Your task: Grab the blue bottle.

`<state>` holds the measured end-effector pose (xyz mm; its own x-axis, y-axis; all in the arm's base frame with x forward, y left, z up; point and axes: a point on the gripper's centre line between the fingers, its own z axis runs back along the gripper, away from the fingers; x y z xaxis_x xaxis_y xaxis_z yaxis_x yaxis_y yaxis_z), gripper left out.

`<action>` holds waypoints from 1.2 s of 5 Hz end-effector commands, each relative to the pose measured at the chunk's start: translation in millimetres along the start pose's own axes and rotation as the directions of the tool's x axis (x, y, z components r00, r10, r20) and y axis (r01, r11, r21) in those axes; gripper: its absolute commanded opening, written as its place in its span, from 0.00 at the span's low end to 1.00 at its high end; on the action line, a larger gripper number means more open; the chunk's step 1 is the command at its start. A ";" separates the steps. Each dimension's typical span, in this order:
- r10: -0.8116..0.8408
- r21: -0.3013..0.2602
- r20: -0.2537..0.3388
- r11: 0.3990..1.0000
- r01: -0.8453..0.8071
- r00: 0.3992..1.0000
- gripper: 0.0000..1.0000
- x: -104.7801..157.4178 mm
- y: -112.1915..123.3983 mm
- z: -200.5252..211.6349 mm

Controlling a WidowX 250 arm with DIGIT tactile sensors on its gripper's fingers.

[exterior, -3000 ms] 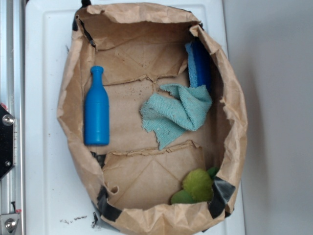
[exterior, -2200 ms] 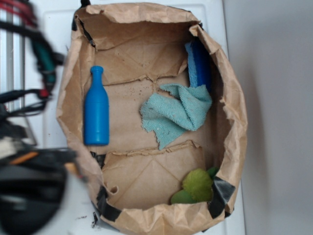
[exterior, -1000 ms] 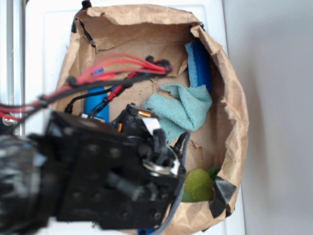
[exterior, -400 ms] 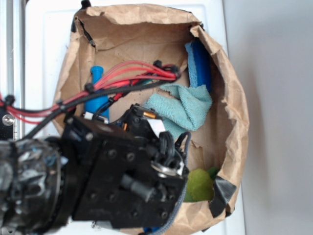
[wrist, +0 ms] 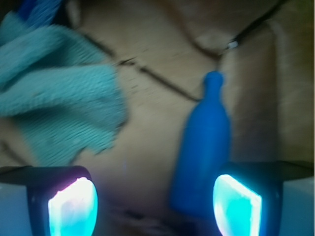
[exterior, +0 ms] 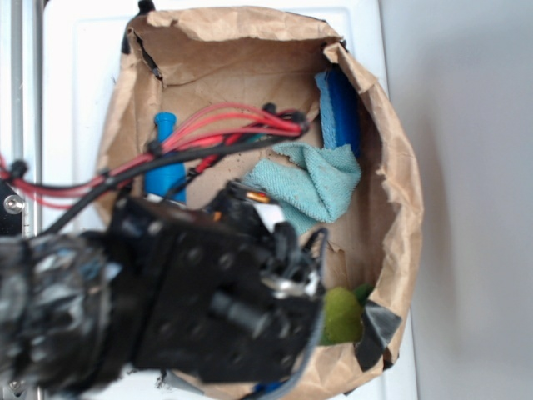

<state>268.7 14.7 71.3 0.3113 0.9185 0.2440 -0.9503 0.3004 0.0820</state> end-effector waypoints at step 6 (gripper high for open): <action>-0.115 -0.140 -0.037 0.984 0.109 0.993 1.00 44.7 54.1 -17.0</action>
<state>234.1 62.3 53.7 0.4414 0.8814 0.1682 -0.8951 0.4457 0.0131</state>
